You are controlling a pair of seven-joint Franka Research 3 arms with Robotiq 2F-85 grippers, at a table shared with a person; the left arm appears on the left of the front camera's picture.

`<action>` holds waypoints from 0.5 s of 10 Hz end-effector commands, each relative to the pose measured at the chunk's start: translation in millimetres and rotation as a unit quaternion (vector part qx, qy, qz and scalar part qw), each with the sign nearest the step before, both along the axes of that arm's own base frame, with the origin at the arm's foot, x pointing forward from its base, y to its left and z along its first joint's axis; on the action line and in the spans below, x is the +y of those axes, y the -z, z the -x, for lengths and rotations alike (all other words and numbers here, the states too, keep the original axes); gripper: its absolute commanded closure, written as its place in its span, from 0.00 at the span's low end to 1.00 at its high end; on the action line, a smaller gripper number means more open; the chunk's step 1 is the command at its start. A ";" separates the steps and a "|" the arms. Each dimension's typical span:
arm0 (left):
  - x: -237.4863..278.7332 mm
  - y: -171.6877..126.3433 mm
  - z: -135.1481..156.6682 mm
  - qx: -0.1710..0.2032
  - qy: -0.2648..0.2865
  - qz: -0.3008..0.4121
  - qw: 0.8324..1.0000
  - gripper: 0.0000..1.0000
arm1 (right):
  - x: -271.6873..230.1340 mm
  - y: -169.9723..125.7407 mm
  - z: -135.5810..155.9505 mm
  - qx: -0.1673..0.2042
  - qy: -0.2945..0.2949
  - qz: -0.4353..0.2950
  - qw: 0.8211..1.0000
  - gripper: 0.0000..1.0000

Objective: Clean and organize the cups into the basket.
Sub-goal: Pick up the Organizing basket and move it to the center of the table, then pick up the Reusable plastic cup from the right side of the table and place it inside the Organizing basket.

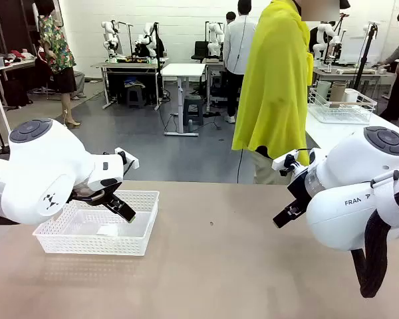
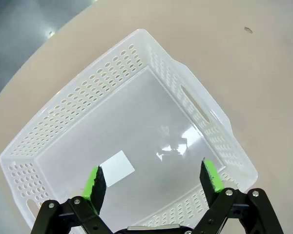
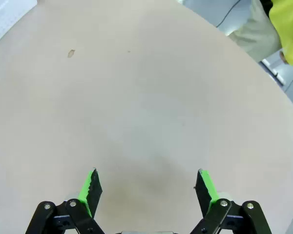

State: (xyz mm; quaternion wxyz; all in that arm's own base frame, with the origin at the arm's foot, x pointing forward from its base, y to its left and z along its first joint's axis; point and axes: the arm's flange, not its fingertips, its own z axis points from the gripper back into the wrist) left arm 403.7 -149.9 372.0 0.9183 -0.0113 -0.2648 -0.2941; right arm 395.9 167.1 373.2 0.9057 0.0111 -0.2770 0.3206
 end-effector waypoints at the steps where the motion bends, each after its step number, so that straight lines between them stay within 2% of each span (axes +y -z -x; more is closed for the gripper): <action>1: -0.1 0.0 0.1 0.000 0.000 0.000 1.000 0.00 | 0.0 0.0 0.0 0.000 0.000 0.000 1.000 0.00; 5: -0.1 0.0 0.1 0.000 0.000 0.000 1.000 0.00 | 0.0 0.0 0.0 0.000 0.000 0.000 1.000 0.00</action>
